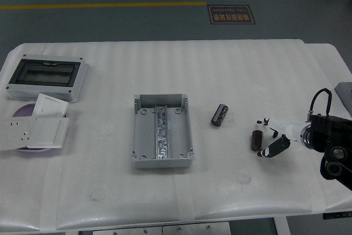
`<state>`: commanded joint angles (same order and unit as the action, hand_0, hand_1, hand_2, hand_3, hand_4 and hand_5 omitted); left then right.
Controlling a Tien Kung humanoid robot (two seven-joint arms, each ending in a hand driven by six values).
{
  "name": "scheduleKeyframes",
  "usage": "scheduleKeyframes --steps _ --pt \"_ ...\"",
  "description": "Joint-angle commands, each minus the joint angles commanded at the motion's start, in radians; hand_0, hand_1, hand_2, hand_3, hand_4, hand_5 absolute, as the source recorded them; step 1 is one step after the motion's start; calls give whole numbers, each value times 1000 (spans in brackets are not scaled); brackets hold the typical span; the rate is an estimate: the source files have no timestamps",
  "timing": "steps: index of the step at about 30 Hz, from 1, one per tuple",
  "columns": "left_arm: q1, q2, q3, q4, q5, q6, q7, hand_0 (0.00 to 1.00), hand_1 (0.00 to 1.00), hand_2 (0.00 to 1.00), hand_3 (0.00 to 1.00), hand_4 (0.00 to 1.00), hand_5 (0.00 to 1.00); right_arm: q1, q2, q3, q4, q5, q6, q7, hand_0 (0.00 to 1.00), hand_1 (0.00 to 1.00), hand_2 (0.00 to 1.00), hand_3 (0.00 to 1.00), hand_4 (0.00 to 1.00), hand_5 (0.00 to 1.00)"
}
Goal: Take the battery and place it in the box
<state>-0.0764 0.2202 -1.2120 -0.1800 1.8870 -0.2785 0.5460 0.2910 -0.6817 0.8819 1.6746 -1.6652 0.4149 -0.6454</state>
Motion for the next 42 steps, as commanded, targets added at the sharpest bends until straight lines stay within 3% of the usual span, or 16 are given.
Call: scheduleKeyframes --steps 1,19,20,31,32,37,38,42 --pt "0 0 1 0 0 0 -1 655 647 556 609 541 72 0 0 0 0 -1 -1 0 653 655 726 924 644 139" --pt "1 0 2 0 -8 3 -3 656 646 556 609 539 72 3 12 -15 4 5 -10 0 646 634 653 874 608 120" --pt "1 0 2 0 -9 3 -3 655 644 552 608 538 71 3 12 -17 6 5 -11 0 642 617 609 855 593 112" --pt "0 -1 3 0 -8 4 -5 655 645 552 608 537 70 7 12 -23 6 -3 -25 0 639 614 600 837 591 127" --pt "0 -1 3 0 -7 4 -6 655 644 551 608 537 69 7 12 -23 5 -3 -26 0 635 606 572 741 588 133" --pt "-1 -1 4 0 -8 5 -7 655 644 551 608 537 69 6 12 -24 -1 -7 -30 0 635 606 572 741 588 133" --pt "-1 -1 5 0 -9 6 -8 655 642 550 608 536 68 6 13 -25 -1 -8 -32 0 625 592 516 635 585 143" --pt "-1 -2 7 0 -10 8 -10 655 642 550 608 536 68 7 15 -27 -5 -16 -46 0 625 592 516 635 585 143"
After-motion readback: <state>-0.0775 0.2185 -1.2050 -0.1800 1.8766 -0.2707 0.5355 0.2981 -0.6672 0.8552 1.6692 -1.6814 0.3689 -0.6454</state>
